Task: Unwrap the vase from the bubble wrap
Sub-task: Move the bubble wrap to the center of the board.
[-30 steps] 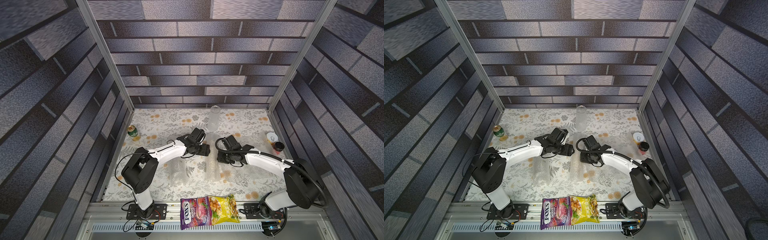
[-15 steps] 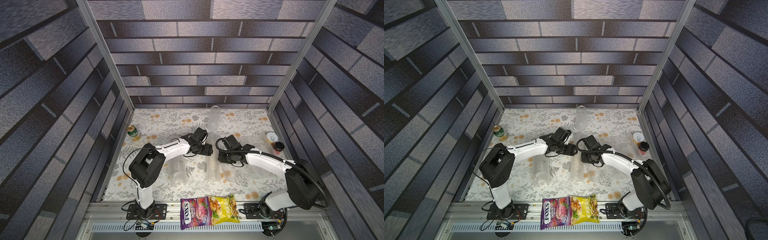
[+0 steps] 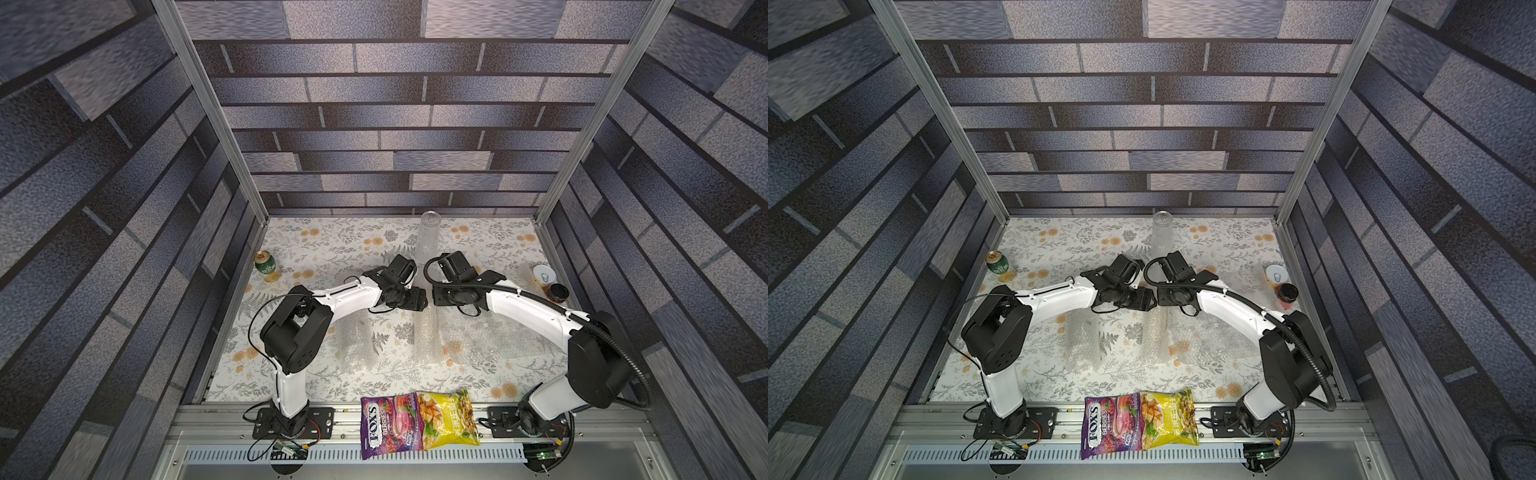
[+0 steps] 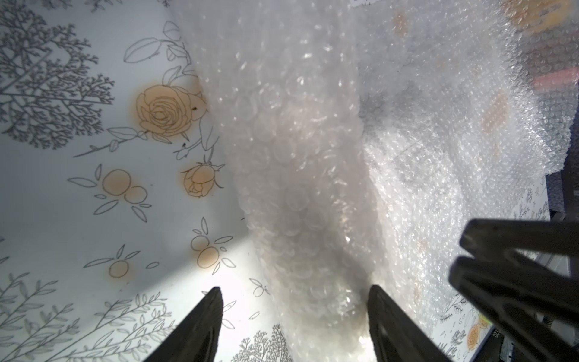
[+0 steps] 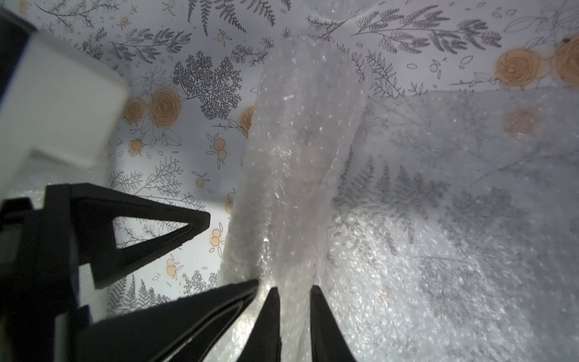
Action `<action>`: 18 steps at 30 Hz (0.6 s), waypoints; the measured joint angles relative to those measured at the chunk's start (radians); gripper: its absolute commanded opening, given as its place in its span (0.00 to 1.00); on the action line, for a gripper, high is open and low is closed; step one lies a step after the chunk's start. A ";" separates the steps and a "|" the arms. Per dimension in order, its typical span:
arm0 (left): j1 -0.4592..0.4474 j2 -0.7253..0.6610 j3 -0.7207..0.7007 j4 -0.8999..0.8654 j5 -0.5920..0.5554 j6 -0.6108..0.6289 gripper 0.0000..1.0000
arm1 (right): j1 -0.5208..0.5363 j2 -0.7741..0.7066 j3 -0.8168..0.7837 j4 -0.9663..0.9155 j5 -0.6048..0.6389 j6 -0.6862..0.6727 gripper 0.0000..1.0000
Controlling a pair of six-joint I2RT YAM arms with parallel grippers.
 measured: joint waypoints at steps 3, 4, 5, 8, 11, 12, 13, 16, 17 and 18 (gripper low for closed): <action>0.000 0.000 0.000 0.000 0.001 0.000 0.74 | 0.000 0.042 0.027 0.000 0.007 -0.018 0.19; 0.001 0.000 0.000 0.000 0.002 0.000 0.74 | -0.001 0.056 0.034 -0.001 0.007 -0.023 0.19; 0.001 0.000 0.000 0.000 0.003 0.000 0.74 | -0.001 0.068 0.037 0.000 0.007 -0.025 0.19; 0.001 0.000 0.000 0.000 0.003 0.000 0.73 | -0.001 0.087 0.039 -0.002 0.011 -0.029 0.19; 0.005 0.000 0.000 0.000 0.003 0.000 0.73 | -0.001 0.088 0.039 -0.004 0.017 -0.029 0.19; 0.007 0.000 0.000 0.000 0.003 0.000 0.73 | -0.001 0.088 0.039 -0.005 0.019 -0.029 0.19; 0.008 0.000 0.000 0.000 0.003 0.000 0.73 | -0.001 0.088 0.039 -0.008 0.023 -0.032 0.19; 0.008 0.000 0.000 0.000 0.003 0.000 0.73 | -0.001 0.088 0.039 -0.011 0.033 -0.032 0.19; 0.008 0.000 0.000 0.000 0.003 0.000 0.73 | -0.001 0.088 0.039 -0.012 0.034 -0.032 0.19; 0.008 0.000 0.000 0.000 0.003 0.000 0.73 | -0.001 0.088 0.039 -0.012 0.037 -0.032 0.19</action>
